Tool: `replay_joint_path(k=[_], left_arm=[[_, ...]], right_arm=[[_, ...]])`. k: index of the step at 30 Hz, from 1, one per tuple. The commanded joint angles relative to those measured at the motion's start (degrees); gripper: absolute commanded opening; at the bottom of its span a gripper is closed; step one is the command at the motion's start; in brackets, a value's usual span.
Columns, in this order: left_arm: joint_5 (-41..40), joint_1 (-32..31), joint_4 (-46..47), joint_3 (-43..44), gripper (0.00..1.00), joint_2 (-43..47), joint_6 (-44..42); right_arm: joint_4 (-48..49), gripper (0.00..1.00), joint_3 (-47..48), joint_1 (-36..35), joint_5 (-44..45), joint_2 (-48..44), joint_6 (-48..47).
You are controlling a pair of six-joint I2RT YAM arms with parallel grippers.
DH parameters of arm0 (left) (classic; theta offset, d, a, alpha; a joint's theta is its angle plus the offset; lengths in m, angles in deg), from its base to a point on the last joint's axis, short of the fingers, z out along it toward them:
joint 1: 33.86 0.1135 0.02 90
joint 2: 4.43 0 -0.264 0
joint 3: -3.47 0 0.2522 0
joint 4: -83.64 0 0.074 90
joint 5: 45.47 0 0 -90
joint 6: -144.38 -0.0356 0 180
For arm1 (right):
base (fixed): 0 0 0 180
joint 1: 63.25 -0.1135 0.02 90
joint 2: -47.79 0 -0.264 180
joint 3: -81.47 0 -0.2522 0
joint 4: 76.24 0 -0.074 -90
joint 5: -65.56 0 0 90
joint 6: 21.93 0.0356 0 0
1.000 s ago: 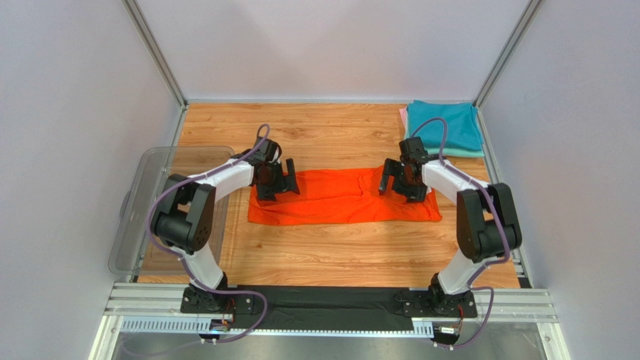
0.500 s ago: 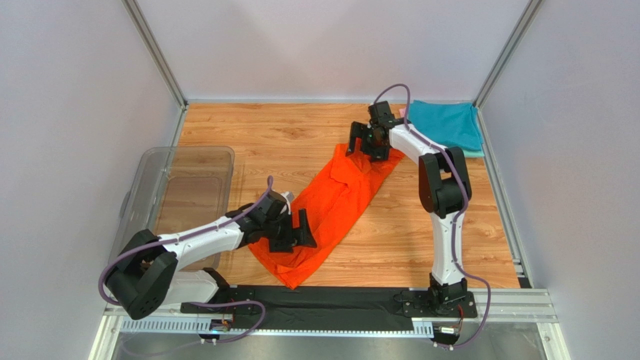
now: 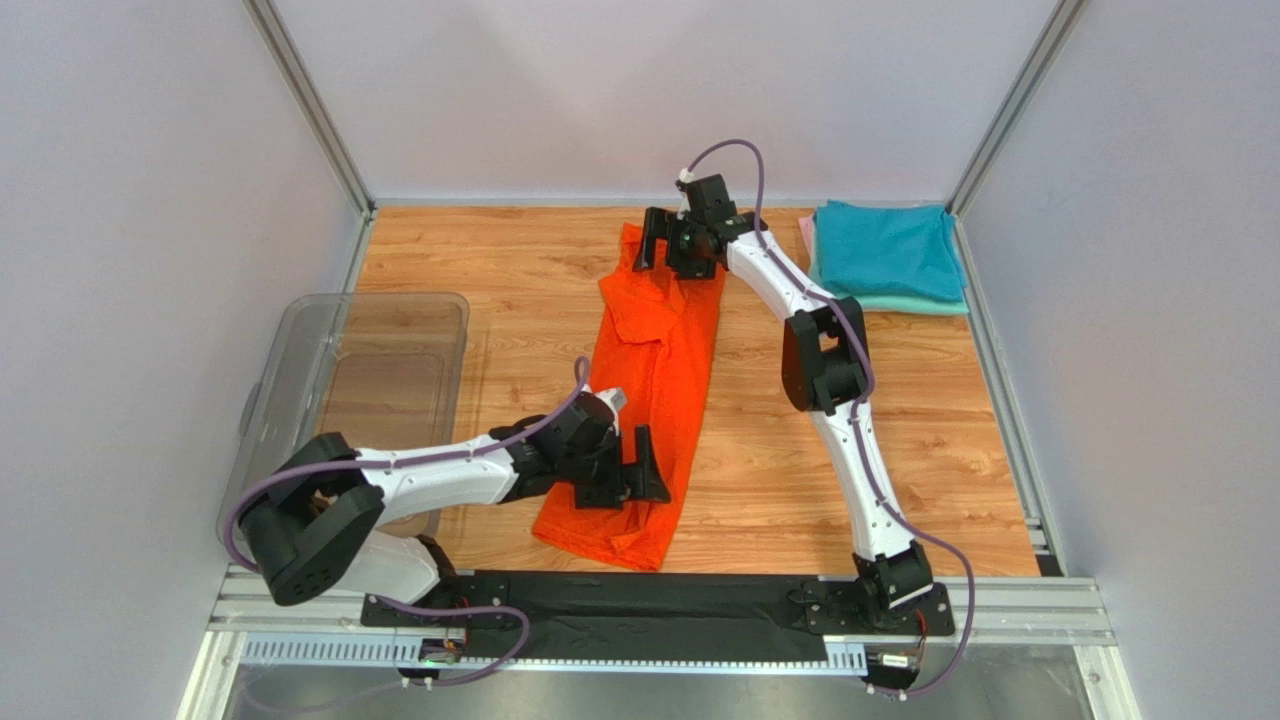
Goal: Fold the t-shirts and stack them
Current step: Fold the tshirt
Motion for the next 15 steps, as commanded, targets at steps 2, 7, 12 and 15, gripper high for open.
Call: replay_joint_path(k=[2, 7, 12, 15], left_arm=[[-3.66, -1.69, -1.39, 2.97, 0.99, -3.46, -1.15], [-6.55, -2.48, -6.21, 7.81, 0.99, -2.24, -3.17], [-14.97, -3.01, -18.52, 9.4, 1.0, 7.24, -4.85], [-17.97, -3.1, -21.69, 7.29, 1.0, 14.01, -4.59]], right_arm=[[6.06, 1.0, 2.49, 0.82, -0.46, 2.87, -2.96], [3.35, 1.0, 4.26, 0.91, -1.17, -0.53, -5.42], [1.06, 1.0, -1.62, 0.82, 2.44, -10.38, -7.27], [0.01, 1.0, -6.8, 0.82, 2.96, -17.67, -6.48]])
